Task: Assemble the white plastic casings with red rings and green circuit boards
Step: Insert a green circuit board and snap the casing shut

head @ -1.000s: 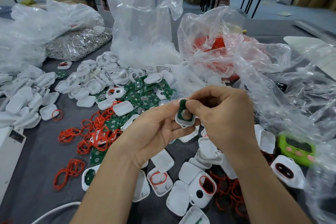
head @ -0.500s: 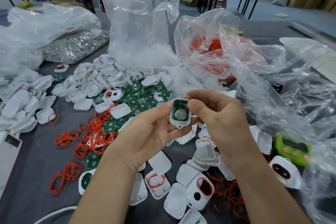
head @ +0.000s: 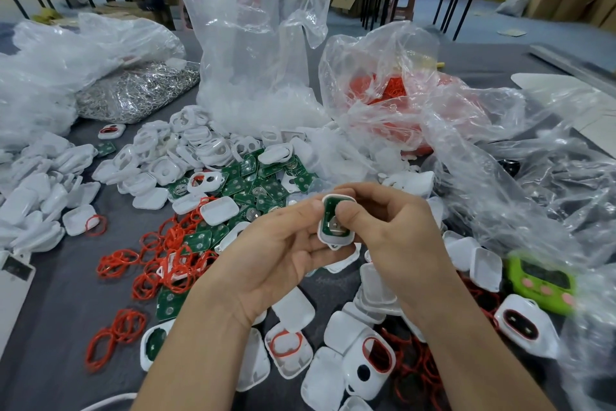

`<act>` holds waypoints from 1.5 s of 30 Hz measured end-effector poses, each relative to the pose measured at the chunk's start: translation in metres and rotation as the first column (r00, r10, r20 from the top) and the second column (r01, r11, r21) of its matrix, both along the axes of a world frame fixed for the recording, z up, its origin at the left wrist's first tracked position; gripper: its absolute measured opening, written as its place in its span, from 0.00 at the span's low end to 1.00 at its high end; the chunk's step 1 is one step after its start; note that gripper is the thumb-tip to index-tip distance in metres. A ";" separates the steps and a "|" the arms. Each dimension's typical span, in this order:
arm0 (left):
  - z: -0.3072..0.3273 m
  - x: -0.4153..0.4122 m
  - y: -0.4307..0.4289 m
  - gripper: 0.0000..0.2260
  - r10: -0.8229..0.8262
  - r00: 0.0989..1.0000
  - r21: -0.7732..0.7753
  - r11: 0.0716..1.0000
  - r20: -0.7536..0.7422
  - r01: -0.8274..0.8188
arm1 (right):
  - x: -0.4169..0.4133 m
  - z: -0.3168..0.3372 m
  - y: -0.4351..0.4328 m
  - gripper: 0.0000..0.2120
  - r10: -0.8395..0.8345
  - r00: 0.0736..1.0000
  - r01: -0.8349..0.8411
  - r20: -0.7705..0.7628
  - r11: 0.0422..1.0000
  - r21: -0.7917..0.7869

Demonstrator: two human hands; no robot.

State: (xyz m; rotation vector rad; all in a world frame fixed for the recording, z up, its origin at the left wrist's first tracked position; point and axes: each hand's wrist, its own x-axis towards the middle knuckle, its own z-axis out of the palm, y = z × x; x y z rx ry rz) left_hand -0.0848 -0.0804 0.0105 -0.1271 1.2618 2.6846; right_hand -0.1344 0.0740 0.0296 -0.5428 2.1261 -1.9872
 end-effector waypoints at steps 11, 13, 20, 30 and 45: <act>0.000 0.000 0.001 0.16 0.003 1.000 0.000 1.000 0.001 -0.003 | -0.002 -0.002 -0.001 0.07 0.004 1.000 -0.004 0.016 1.000 0.005; -0.001 0.000 0.001 0.16 -0.014 1.000 0.015 1.000 -0.010 0.014 | -0.002 -0.003 -0.001 0.06 -0.001 0.999 0.001 0.033 1.000 0.009; -0.001 0.000 -0.001 0.17 -0.068 0.998 0.023 0.997 -0.018 0.068 | -0.005 -0.008 0.000 0.05 -0.031 0.997 0.027 0.070 0.998 0.052; 0.001 0.001 0.001 0.21 -0.023 1.000 -0.125 0.992 0.010 0.024 | -0.008 -0.009 0.003 0.03 -0.005 0.993 -0.004 0.114 0.997 0.076; 0.005 0.002 0.004 0.16 0.048 0.999 -0.153 0.987 0.025 -0.043 | -0.014 -0.016 0.007 0.08 -0.106 0.993 0.104 0.050 0.994 0.028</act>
